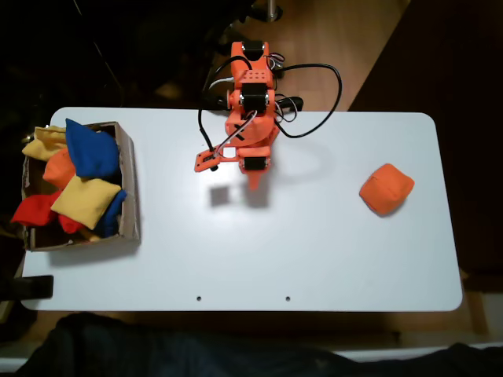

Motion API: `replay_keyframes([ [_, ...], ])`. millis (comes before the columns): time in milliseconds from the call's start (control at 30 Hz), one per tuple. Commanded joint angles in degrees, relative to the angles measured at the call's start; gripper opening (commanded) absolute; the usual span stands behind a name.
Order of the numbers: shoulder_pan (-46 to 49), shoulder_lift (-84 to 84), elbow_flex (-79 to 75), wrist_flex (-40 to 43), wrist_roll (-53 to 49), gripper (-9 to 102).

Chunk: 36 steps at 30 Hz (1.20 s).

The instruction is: Grasp a bag and put it in the box.

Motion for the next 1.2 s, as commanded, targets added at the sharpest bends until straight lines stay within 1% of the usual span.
replay_keyframes([
  [0,-0.62,0.26,-1.76,0.18,-0.26,0],
  [267,-3.34,-0.44,-2.20,-2.02,-0.18,0],
  [467,-5.27,-2.55,-5.80,-3.16,0.44,0],
  [800,-9.49,-8.09,-14.68,-3.25,0.53,0],
  [1167,-13.27,-20.48,-26.37,-3.34,0.09,0],
])
